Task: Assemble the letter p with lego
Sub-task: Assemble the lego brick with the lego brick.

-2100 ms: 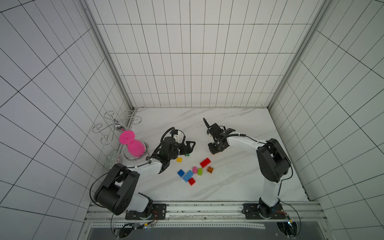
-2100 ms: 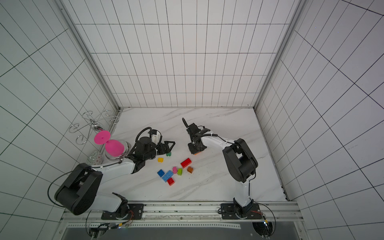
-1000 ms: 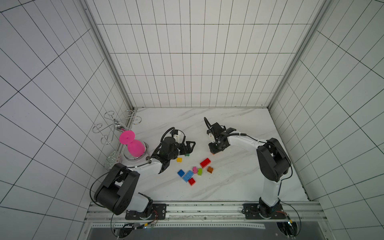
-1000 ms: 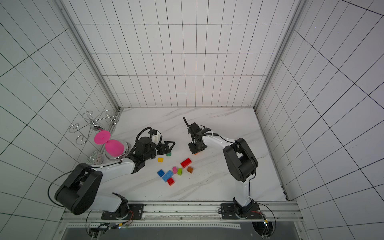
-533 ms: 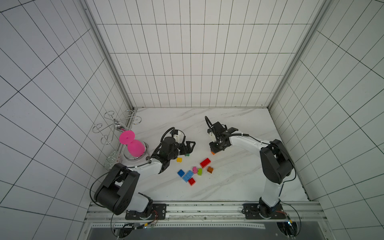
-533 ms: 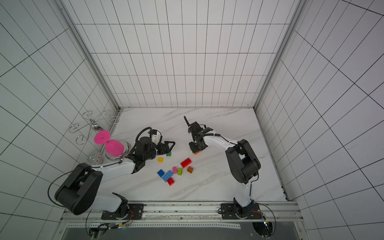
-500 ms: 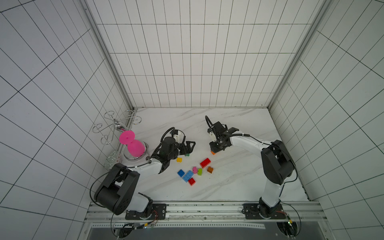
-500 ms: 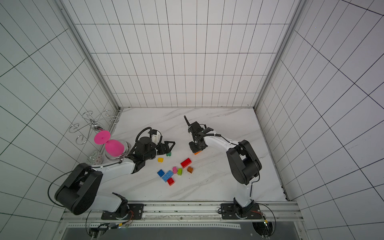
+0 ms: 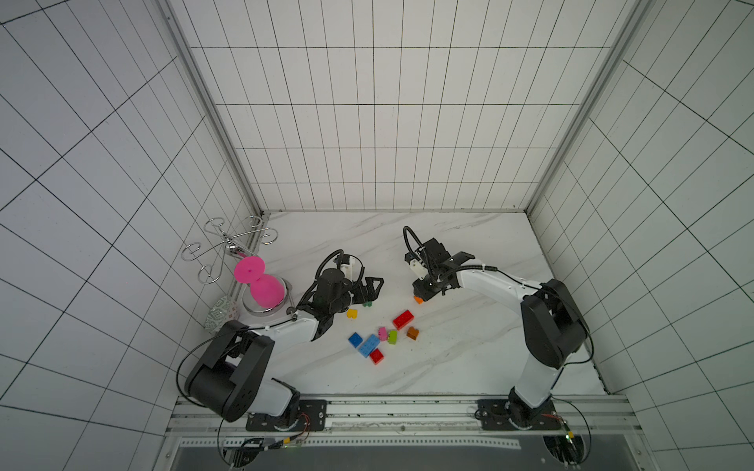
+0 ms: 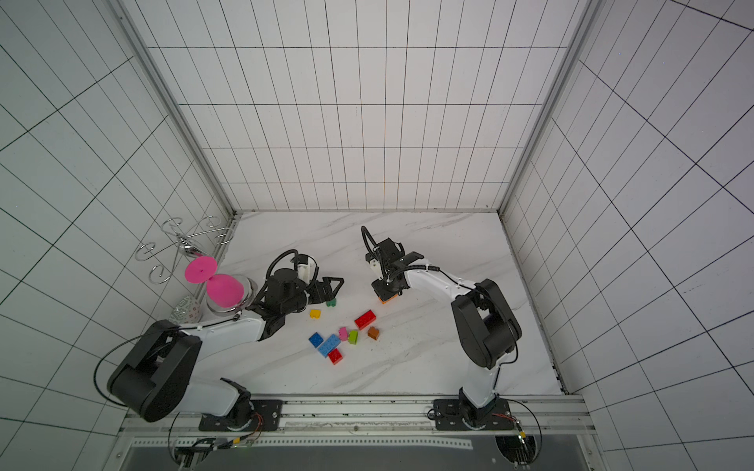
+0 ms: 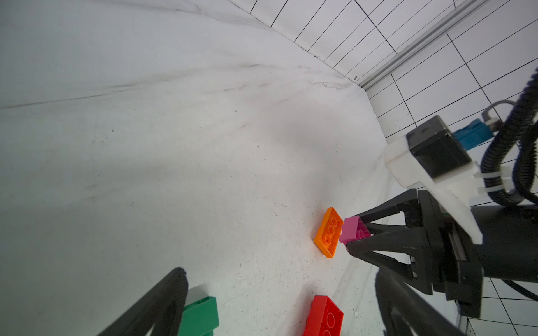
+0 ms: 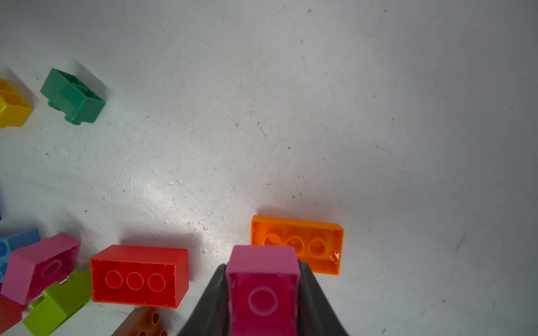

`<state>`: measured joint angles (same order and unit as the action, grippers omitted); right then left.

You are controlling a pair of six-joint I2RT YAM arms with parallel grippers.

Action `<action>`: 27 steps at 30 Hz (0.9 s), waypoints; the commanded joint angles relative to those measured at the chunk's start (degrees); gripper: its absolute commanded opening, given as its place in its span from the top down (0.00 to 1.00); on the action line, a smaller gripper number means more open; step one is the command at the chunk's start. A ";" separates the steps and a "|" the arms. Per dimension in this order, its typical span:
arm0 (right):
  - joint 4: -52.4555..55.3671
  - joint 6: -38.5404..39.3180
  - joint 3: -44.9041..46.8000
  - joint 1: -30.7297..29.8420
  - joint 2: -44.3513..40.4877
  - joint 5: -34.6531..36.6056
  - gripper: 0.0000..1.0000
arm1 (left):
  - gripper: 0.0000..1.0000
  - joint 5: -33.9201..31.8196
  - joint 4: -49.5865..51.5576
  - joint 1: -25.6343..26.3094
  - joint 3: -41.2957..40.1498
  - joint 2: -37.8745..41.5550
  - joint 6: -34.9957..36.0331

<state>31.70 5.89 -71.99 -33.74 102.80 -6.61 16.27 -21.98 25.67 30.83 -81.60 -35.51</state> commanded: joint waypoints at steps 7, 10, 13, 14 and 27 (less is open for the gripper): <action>0.82 5.28 -1.14 0.34 4.75 -0.51 0.95 | 0.03 -0.71 -0.66 0.08 -0.47 0.92 0.66; 0.57 5.01 -1.23 0.37 5.73 -0.23 0.95 | 0.03 -0.69 -0.62 0.07 -0.42 0.75 0.65; 0.39 4.79 -1.05 0.38 6.35 0.02 0.95 | 0.03 -0.64 -0.62 0.08 -0.42 0.74 0.70; 0.30 4.75 -0.97 0.34 6.36 0.13 0.95 | 0.03 -0.69 -0.62 0.09 -0.42 0.74 0.70; -0.06 6.37 0.78 0.89 4.12 0.50 0.94 | 0.03 -0.75 -0.68 0.25 -0.33 0.40 0.79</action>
<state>30.55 9.76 -72.49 -33.69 107.07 -6.20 16.23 -22.00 25.74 30.83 -81.60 -35.29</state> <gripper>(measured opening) 0.328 0.970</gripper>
